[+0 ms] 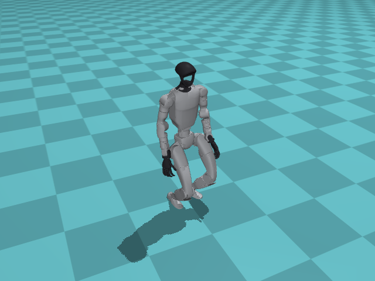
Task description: Run
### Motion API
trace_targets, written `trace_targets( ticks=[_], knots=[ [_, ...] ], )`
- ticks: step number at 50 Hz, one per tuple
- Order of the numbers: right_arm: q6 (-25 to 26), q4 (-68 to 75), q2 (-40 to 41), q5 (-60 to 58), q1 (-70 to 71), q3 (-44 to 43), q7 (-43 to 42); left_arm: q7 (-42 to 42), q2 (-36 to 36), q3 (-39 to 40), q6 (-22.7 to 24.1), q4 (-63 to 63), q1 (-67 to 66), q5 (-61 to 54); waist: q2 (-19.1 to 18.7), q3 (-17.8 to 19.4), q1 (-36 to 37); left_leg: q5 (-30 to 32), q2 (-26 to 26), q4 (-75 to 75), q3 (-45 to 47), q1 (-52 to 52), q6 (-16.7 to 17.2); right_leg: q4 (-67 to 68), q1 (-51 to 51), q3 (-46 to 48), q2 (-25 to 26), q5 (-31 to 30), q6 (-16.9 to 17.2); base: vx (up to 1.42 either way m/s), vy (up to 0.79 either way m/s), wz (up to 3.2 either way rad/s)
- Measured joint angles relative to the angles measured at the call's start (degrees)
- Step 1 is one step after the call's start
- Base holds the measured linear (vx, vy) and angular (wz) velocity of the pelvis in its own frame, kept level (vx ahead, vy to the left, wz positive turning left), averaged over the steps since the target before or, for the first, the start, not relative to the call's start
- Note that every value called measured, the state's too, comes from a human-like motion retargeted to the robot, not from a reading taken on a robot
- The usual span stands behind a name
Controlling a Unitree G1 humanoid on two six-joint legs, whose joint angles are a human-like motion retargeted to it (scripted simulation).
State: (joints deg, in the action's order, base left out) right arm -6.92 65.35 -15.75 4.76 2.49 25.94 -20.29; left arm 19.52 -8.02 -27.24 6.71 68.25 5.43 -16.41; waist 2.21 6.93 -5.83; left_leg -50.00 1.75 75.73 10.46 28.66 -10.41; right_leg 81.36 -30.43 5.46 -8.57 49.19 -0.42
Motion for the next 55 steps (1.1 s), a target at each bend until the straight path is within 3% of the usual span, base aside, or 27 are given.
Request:
trace_targets(
  ticks=[5, 8, 10, 13, 15, 18, 21, 23, 26, 28, 30, 35, 38, 43, 45, 49, 52, 55],
  knots=[
    [0.3, 1.6, 1.3, 1.4, 1.8, -0.1, -1.1, 3.7, 1.5, 2.6, -0.3, 1.1, 2.6, -3.8, 1.9, -2.9, -1.7, 0.0, 1.2, 6.2, 1.0, 9.8, -1.7, 7.1, -9.5, -0.4, -2.9, 0.8, -0.9, -0.07, -0.03, 0.31],
    [0.5, 1.1, 0.8, 3.6, 0.4, -1.3, -0.7, 4.0, 2.1, 3.4, 0.3, 2.3, 1.8, -4.7, -1.5, -1.0, 2.4, 0.0, -3.1, 4.5, -1.2, 1.9, 2.8, -0.6, -2.1, -0.5, 4.7, -6.4, 0.4, 0.16, -0.01, -1.09],
    [0.6, 0.6, 0.6, 4.8, -0.6, -2.3, -0.1, 3.4, 2.0, 3.9, 0.7, 3.3, 0.8, -5.4, -3.0, -0.6, 4.1, 6.6, -4.5, -1.8, -2.6, -3.3, 6.6, -9.5, 3.2, -1.8, 9.0, -16.9, 3.8, 0.13, -0.01, -0.77],
    [1.4, 0.1, 0.2, 6.7, -1.8, -2.6, 1.4, 1.4, 1.8, 5.1, 0.5, 4.4, -1.0, -6.2, -3.9, -1.8, 3.9, 20.7, -5.7, -12.1, -2.6, -7.9, 11.3, -20.7, 7.9, -2.4, 9.8, -31.4, 8.4, 0.1, -0.02, -0.21],
    [1.9, 0.3, -0.2, 7.4, -2.2, -2.4, 2.2, -0.1, 1.4, 5.3, 0.1, 4.7, -2.1, -5.7, -4.4, -3.1, 3.7, 26.3, -6.3, -15.7, -2.1, -8.7, 12.9, -24.2, 8.5, -2.1, 9.4, -36.2, 9.6, 0.0, 0.0, 0.0],
    [1.8, 1.0, -0.5, 7.9, -2.2, -2.3, 3.2, -2.2, 0.5, 4.6, -0.3, 4.3, -3.1, -3.6, -4.9, -3.3, 3.5, 27.1, -6.3, -16.7, -1.7, -9.8, 12.9, -25.2, 9.7, -1.7, 9.0, -35.9, 9.4, 0.0, 0.0, 0.0],
    [1.4, 1.0, -0.6, 8.5, -2.1, -2.7, 3.5, -4.2, -0.4, 3.9, -0.5, 3.5, -3.8, -2.1, -5.0, -3.3, 3.5, 22.3, -6.7, -14.6, -0.4, -9.8, 10.8, -24.2, 10.0, -1.3, 8.9, -31.6, 7.9, -0.02, 0.0, -0.02],
    [0.9, 0.9, -0.4, 8.4, -2.3, -2.8, 3.8, -5.1, -0.7, 3.5, -0.5, 2.8, -4.3, -1.2, -4.8, -3.1, 3.5, 15.7, -6.9, -10.8, 0.1, -9.3, 8.6, -21.2, 9.5, -1.4, 9.0, -25.5, 6.1, -0.09, 0.01, -0.14],
    [0.1, 0.3, -0.3, 6.5, -1.7, -2.5, 3.8, -4.9, -1.4, 3.3, -0.4, 1.1, -3.8, -0.3, -3.8, -2.2, 3.0, 2.3, -6.6, -4.7, 1.1, -6.9, 3.6, -13.8, 7.0, -1.0, 7.7, -10.7, 1.9, -0.14, 0.0, -0.04],
    [-0.3, 0.0, -0.4, 5.0, -0.6, -2.0, 3.0, -3.5, -1.3, 3.3, -0.4, 0.1, -2.5, -0.6, -1.2, -1.7, 1.0, 0.0, -3.7, -3.8, 2.2, -2.9, 0.0, -7.9, 2.9, -0.7, 3.4, -2.6, 0.2, -0.26, -0.05, 0.68],
    [-0.6, -0.3, -0.1, 4.1, 0.4, -1.3, 2.1, -1.8, -1.2, 3.5, -0.3, -0.3, -1.0, -1.5, 1.0, -2.1, -1.2, 0.0, -1.2, -2.0, 3.3, 2.1, -2.6, -2.8, -2.2, -0.6, -0.6, 0.8, -0.6, -0.25, -0.03, 0.8],
    [-0.9, -0.3, 0.2, 4.2, 0.8, 0.2, 2.1, 0.1, -0.7, 3.6, 0.2, -0.4, 1.0, -3.5, 1.5, -5.1, -4.1, 0.0, -0.3, 2.1, 3.8, 11.1, -4.6, 3.0, -11.0, -0.6, -3.2, 0.8, -1.3, -0.1, -0.02, 0.46],
    [-0.5, 0.3, -0.3, 5.2, 0.0, -0.6, 2.9, -0.3, -0.3, 3.6, 0.5, -0.4, 1.5, -4.1, 0.5, -5.0, -3.7, 0.0, -0.8, 0.2, 3.2, 9.2, -3.9, 0.9, -9.1, -0.1, -1.7, -0.9, -0.6, 0.07, -0.02, -0.04],
    [0.2, 0.9, 0.2, 7.2, -2.2, -3.6, 4.5, -1.7, 0.2, 3.7, 1.1, 0.9, -0.2, -4.4, -2.9, -2.6, 0.3, 1.5, -4.3, -5.4, 1.3, -2.3, 2.6, -10.5, 1.3, -1.8, 7.2, -12.7, 2.7, 0.17, 0.01, -0.72],
    [0.6, 0.9, 0.4, 8.0, -2.6, -4.6, 5.4, -2.8, 0.4, 4.0, 1.1, 2.1, -0.9, -4.3, -4.4, -2.4, 1.3, 6.0, -5.7, -9.5, 0.5, -5.8, 5.5, -16.2, 4.8, -2.3, 10.0, -18.6, 4.4, 0.12, 0.0, -0.5],
    [1.2, 1.4, 0.5, 8.4, -2.5, -4.1, 7.0, -5.5, 0.7, 3.8, 0.5, 4.3, -2.2, -2.2, -4.6, -3.4, 1.3, 15.8, -5.6, -15.7, 0.4, -8.1, 9.0, -21.3, 6.4, -2.5, 9.8, -26.3, 7.0, 0.02, 0.0, -0.05],
    [1.3, 1.8, 0.4, 7.9, -1.9, -3.0, 7.8, -7.5, 0.5, 2.8, -0.3, 5.4, -2.5, 0.1, -4.5, -3.9, 1.7, 16.2, -5.5, -15.5, 0.5, -7.6, 8.4, -21.4, 5.9, -2.5, 9.3, -26.2, 6.8, -0.02, 0.0, -0.05],
    [1.0, 1.3, 0.2, 6.8, -1.1, -1.8, 8.3, -9.1, 0.3, 1.9, -0.9, 6.0, -3.3, 1.4, -3.9, -3.8, 2.1, 10.1, -5.7, -11.0, 0.6, -5.9, 6.0, -17.9, 4.5, -2.7, 9.0, -21.2, 5.1, -0.09, -0.01, -0.22]
  ],
)
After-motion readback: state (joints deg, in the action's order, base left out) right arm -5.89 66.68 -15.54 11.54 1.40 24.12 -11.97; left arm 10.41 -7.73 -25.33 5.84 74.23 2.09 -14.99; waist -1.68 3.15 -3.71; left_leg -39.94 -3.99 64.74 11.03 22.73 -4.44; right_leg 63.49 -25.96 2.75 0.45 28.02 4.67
